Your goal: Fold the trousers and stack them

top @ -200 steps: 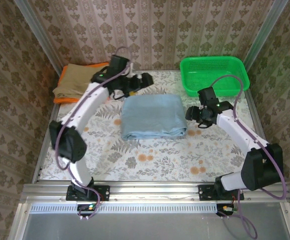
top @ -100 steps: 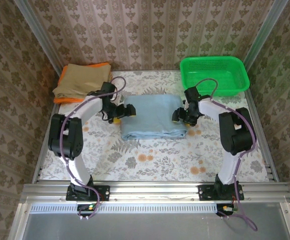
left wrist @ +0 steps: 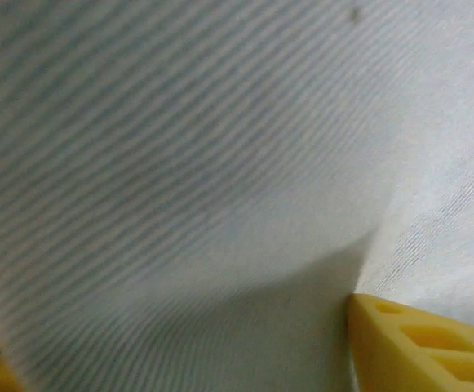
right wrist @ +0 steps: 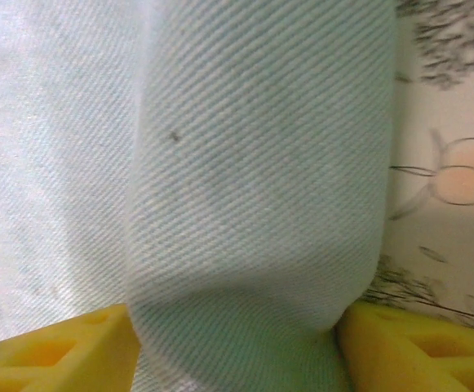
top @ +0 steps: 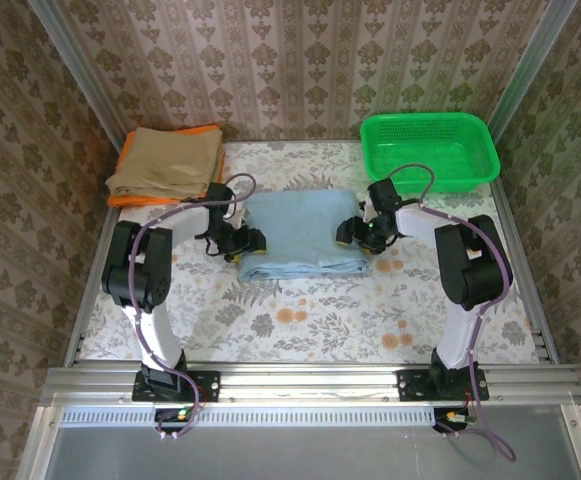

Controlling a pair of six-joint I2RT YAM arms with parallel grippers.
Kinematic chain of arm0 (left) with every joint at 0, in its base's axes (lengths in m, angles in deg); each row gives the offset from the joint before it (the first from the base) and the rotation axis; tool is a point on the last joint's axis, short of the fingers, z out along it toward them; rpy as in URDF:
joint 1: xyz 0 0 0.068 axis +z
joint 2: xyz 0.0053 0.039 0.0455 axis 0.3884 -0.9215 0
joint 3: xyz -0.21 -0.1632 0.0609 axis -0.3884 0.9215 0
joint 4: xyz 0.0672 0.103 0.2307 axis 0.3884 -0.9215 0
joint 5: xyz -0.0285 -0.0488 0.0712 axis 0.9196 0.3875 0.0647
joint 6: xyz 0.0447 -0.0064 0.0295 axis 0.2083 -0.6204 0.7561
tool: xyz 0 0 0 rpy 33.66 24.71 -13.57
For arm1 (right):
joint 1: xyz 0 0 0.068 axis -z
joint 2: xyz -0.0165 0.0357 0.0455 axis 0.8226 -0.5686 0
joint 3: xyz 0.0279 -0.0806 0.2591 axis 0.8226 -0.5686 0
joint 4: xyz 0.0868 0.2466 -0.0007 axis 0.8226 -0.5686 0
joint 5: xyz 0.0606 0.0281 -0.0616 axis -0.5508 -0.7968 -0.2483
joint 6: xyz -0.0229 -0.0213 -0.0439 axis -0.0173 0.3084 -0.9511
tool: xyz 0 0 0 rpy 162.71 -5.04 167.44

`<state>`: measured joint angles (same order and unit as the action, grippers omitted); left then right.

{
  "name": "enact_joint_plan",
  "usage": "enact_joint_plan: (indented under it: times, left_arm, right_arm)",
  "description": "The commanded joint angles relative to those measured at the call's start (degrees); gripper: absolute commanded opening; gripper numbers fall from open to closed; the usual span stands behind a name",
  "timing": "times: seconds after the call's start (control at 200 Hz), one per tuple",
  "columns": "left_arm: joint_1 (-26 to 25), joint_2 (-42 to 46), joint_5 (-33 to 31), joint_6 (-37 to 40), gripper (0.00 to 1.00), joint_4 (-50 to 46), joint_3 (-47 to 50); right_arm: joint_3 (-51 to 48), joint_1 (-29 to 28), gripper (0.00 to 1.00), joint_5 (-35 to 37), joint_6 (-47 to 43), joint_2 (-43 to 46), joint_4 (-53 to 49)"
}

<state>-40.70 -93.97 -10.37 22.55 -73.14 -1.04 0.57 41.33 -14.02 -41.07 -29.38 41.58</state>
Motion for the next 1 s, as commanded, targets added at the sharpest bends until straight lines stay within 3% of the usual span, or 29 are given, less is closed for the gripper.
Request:
enact_joint_plan:
  times: [0.0,0.08,0.155,0.365,0.675,0.845,0.995]
  left_arm:
    - [0.3,1.3,3.3,-0.4,0.32,4.3,0.3]
    - [0.9,2.5,2.0,1.2,0.07,2.1,-1.3]
    - [1.7,3.8,1.9,2.7,0.00,0.4,-2.9]
    - [3.4,5.5,1.8,6.0,0.00,-4.3,-9.0]
    - [2.3,-0.7,-12.0,14.1,0.00,-17.2,-30.7]
    - [4.5,-9.5,-11.6,14.8,0.00,-21.2,-45.4]
    - [7.3,-19.2,-7.3,15.4,0.00,-28.1,-63.4]
  right_arm:
    - [-3.4,-1.8,0.68,-7.5,3.0,-2.9,2.6]
    - [-4.3,-2.0,0.68,-9.3,4.4,-3.0,4.8]
    - [-5.1,-2.3,0.68,-9.8,5.4,-2.9,5.9]
    - [-6.8,-2.7,0.66,-9.9,8.0,-2.2,9.1]
    - [-8.3,-2.2,0.66,-7.7,8.3,2.3,8.6]
    - [-10.1,-1.9,0.66,-7.3,7.9,6.2,7.9]
    - [-12.5,-1.9,0.66,-7.0,7.4,9.7,8.2]
